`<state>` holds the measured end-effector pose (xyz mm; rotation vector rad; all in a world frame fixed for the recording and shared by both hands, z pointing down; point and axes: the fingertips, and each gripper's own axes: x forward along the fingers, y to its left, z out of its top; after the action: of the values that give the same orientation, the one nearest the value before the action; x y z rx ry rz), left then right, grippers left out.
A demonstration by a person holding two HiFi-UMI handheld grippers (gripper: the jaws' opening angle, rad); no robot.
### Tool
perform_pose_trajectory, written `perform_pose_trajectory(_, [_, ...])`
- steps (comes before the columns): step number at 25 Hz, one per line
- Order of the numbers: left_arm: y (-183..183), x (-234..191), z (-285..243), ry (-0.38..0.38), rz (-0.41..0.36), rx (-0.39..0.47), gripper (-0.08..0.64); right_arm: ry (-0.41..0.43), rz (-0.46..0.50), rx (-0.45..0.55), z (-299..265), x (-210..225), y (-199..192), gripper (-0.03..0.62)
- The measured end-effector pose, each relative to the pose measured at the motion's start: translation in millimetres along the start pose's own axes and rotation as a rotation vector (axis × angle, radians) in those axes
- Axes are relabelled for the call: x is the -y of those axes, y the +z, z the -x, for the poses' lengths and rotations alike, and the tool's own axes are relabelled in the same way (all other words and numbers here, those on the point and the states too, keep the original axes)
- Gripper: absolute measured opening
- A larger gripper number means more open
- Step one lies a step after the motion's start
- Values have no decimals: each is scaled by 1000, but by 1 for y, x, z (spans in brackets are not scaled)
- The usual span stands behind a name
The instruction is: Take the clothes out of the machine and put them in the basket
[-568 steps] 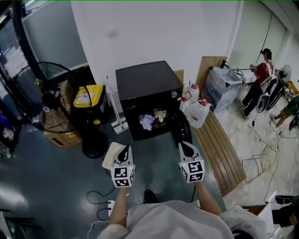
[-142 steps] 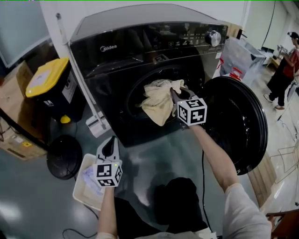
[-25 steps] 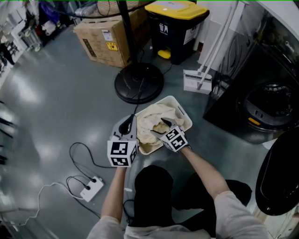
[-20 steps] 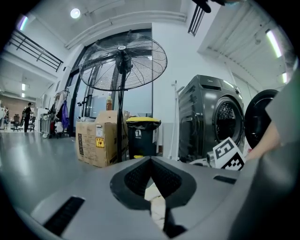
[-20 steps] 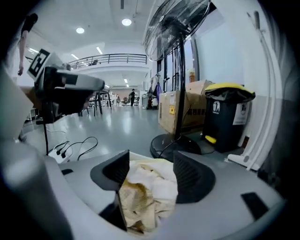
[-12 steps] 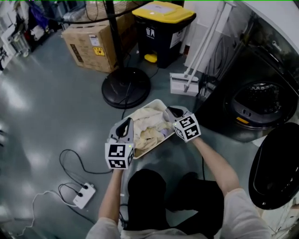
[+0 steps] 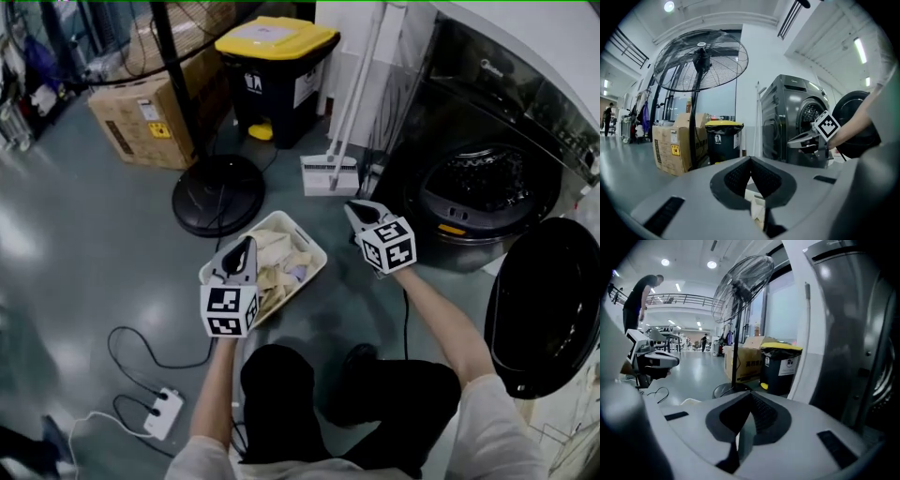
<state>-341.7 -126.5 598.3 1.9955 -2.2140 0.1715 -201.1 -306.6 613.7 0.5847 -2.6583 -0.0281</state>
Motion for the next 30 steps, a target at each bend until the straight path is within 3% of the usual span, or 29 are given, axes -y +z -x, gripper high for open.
perform_pose_trajectory(5, [24,30,-21,-58,-38,14,18,-153,-110,100,69,63,10,25])
perform_pose_trajectory(9, [38,64,-47,-125,-57,21,18,-271,-132,124,127,102,0,25])
perform_pose_trajectory(16, [60,129,-72,-240,-83,32,18,-456,-201,145,224,134,-21,23])
perform_pose_trajectory(23, [68,170,-81,-307,-115,37,18,-539,-187,132,279,131,-41,25])
perform_pose_trajectory(30, [74,174,-80,-315,-128,47,18,-564,-205,144,287,129,-46,23])
